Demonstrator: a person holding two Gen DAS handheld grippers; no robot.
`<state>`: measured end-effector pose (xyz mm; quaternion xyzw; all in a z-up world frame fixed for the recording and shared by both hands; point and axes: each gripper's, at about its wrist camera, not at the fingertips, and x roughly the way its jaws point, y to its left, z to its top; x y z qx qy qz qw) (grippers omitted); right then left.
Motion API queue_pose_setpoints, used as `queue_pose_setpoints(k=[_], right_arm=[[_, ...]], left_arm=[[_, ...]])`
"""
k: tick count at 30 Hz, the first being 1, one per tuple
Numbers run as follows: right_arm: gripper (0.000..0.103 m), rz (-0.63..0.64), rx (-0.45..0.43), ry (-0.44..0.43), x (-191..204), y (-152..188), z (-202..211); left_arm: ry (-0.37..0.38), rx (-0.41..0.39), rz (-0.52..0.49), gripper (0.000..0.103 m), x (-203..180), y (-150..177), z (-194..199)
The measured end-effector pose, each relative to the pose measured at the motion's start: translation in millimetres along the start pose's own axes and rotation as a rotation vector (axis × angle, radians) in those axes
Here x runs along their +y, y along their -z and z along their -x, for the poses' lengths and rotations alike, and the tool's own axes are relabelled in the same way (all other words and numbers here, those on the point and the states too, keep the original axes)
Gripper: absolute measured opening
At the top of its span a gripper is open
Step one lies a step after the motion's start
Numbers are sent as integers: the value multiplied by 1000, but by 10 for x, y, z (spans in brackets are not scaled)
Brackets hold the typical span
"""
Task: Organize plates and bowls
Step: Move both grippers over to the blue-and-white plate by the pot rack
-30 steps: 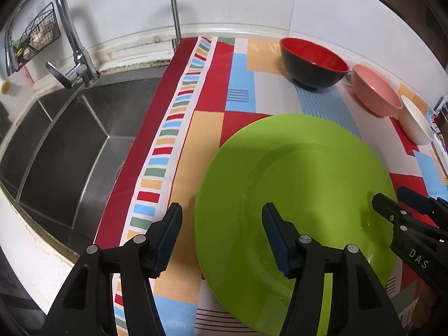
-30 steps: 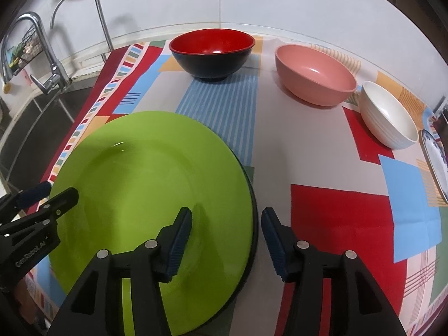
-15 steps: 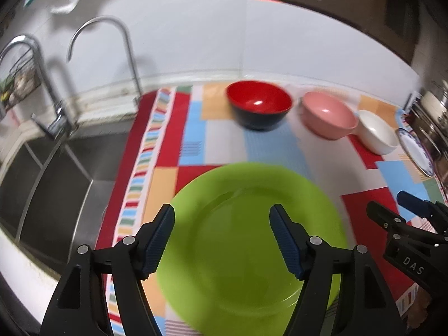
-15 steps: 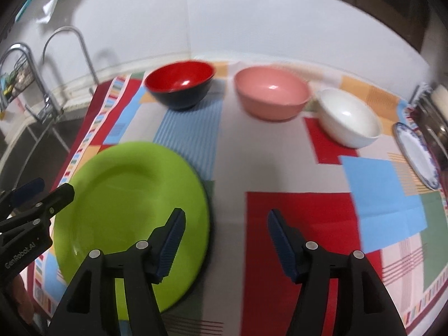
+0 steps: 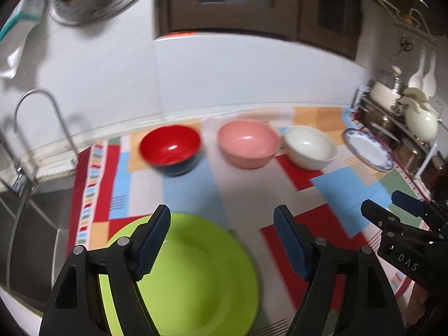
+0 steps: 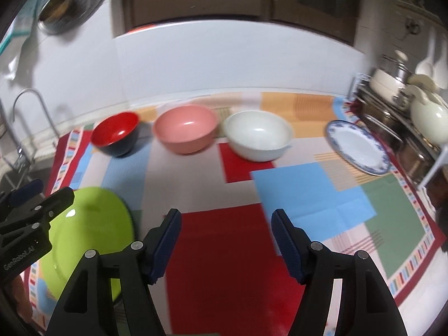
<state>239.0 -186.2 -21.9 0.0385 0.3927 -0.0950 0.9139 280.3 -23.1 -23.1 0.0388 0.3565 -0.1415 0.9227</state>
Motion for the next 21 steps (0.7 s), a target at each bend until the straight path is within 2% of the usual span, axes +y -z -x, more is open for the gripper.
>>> queue_pose_setpoints(k=[3,6,21], right_arm=[[68,-24,-18,20,-209,-32,65],[74,-50,-45,51,-450,-57,141],[74,-134,-111,150,-1410,-141,331]], left_arm=[[24,-18,-22,79,-222,-81,5],[48,-36,-46,81,-458,-160,18],[106,-106,-126,90,-1428,-459,-24]])
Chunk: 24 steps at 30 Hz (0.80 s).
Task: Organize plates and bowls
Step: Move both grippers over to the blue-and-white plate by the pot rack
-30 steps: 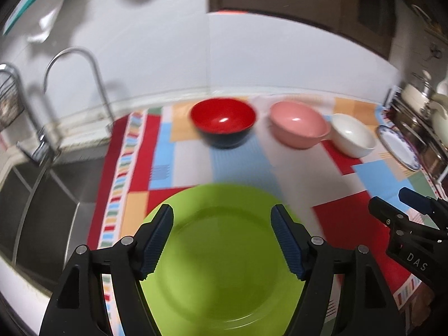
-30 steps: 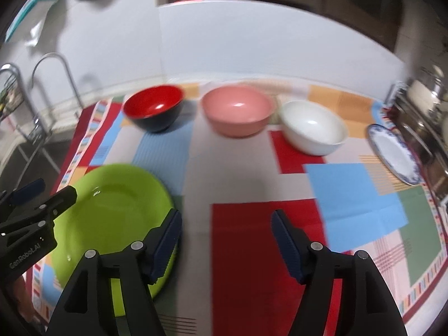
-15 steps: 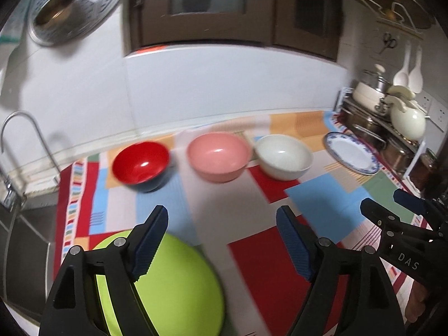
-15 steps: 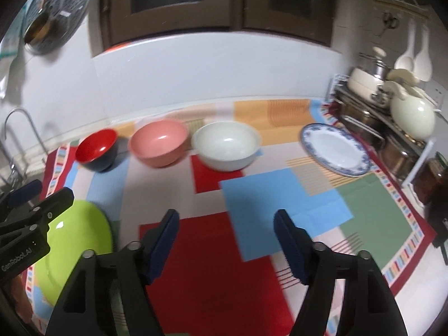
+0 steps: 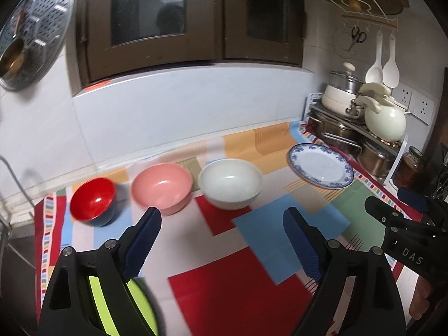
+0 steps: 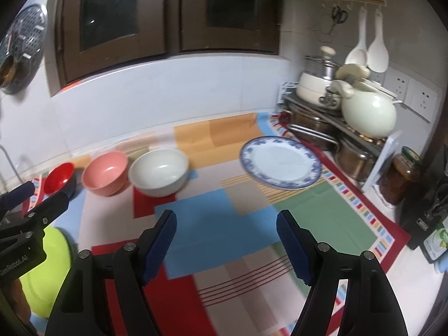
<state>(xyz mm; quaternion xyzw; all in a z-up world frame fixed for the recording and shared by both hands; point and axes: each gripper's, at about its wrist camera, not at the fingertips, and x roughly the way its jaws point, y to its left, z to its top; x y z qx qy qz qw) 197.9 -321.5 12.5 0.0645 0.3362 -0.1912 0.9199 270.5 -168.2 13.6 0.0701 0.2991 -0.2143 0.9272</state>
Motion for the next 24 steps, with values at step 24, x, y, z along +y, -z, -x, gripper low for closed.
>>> queue_pose_setpoints(k=[24], right_arm=[[74,-98,-39,120,-1009,-260,-311]], left_arm=[[30,2,-90,91,-1006,-515,-693]])
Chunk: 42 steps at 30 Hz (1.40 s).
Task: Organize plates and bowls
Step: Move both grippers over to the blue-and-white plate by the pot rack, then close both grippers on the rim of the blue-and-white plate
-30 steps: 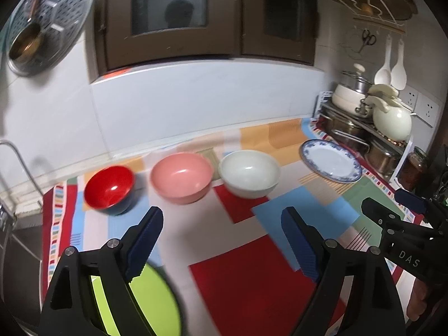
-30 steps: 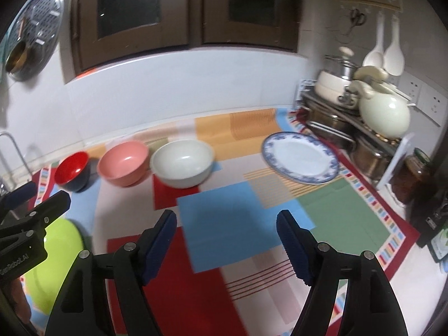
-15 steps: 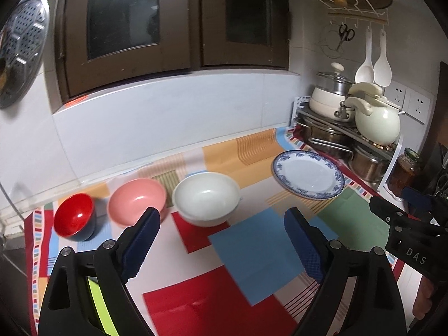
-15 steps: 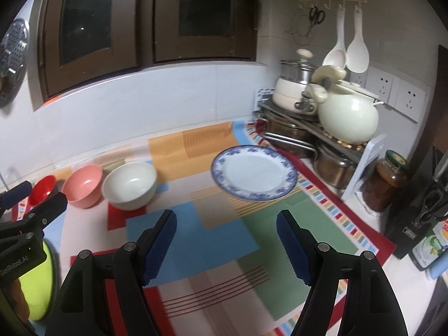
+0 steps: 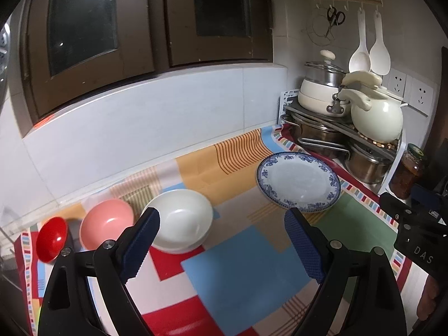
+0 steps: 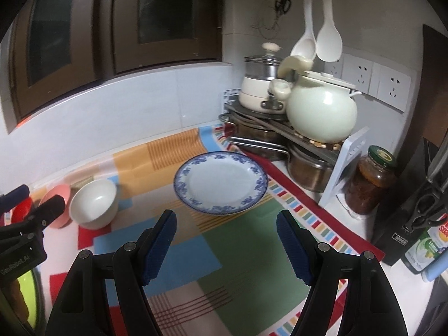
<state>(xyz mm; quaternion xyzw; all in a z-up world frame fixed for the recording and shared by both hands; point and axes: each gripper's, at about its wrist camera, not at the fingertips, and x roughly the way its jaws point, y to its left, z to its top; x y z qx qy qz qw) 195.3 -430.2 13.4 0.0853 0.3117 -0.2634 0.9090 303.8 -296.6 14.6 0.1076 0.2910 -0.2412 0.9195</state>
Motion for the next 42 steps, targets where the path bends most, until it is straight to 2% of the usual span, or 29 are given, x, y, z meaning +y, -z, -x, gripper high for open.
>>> queue_pose_setpoints(k=[14,22,28,36,42], right_arm=[[74,-49,11,58,-340,-218,-708],[74,-81,33,89,-523,-288,-1244],[74,-105,59,116,-634,-288,-1732],[74,-120,123,116,-682,-279,-2310],[74,-134,165,116,-726,-281,-2570]], left_arm=[[-4,30,-48,91,-270,-301,-754],[3,55,-78,91,-431,-409,-1367],[29,108,-53,90,-532,-409,-1939],[43,166,-34,84,-559,-386,-2483],[88,195,-27,76,-588,-400,-2746]])
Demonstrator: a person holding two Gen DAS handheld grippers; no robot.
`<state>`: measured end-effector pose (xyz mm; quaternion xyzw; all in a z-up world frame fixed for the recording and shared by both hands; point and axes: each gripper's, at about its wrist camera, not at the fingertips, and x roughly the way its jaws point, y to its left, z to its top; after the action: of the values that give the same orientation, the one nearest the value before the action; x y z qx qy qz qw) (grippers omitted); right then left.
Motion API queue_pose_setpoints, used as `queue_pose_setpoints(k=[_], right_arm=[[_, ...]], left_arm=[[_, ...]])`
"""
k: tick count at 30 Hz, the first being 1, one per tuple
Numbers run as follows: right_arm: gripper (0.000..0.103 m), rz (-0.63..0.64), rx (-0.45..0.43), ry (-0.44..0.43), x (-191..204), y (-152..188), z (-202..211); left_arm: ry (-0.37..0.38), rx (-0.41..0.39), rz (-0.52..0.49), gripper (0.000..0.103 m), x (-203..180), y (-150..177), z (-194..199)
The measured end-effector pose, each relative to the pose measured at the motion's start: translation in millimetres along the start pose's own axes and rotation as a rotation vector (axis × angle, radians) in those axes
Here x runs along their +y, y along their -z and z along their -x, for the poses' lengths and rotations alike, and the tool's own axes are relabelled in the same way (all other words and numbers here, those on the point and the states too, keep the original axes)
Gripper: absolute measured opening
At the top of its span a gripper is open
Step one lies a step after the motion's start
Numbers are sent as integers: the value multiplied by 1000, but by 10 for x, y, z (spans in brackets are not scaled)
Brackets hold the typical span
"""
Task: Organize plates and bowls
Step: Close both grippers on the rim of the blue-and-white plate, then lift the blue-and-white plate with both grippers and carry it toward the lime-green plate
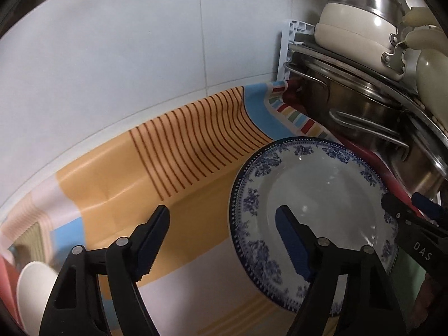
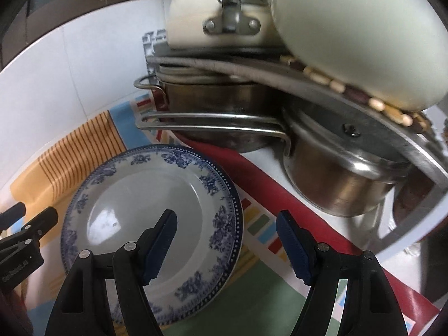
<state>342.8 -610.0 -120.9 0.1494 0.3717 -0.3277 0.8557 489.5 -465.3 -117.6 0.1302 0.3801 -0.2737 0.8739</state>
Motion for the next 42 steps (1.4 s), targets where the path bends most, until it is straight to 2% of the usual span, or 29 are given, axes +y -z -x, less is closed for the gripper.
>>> queue_pose_setpoints(k=[6,17,26,32,42], right_arm=[[74,-4,30,-2,-7,-2,-146],[64,-9,79,-20,19,-3,-383],[51,-3,86,-28,47,-67,-526],[41,13,87,-36,46,-122,-524],[38,44,89,-26,116,-101,-433]], left_arm=[[37,50,-13,68,-8,-44,-220],[79,82,-9,49,-65,-52,-419],[109,94,-5,35,-108,-89,-509],[108,98,1,34,-110,-110,-523],[105,93,5,33,-62,-46,-350]])
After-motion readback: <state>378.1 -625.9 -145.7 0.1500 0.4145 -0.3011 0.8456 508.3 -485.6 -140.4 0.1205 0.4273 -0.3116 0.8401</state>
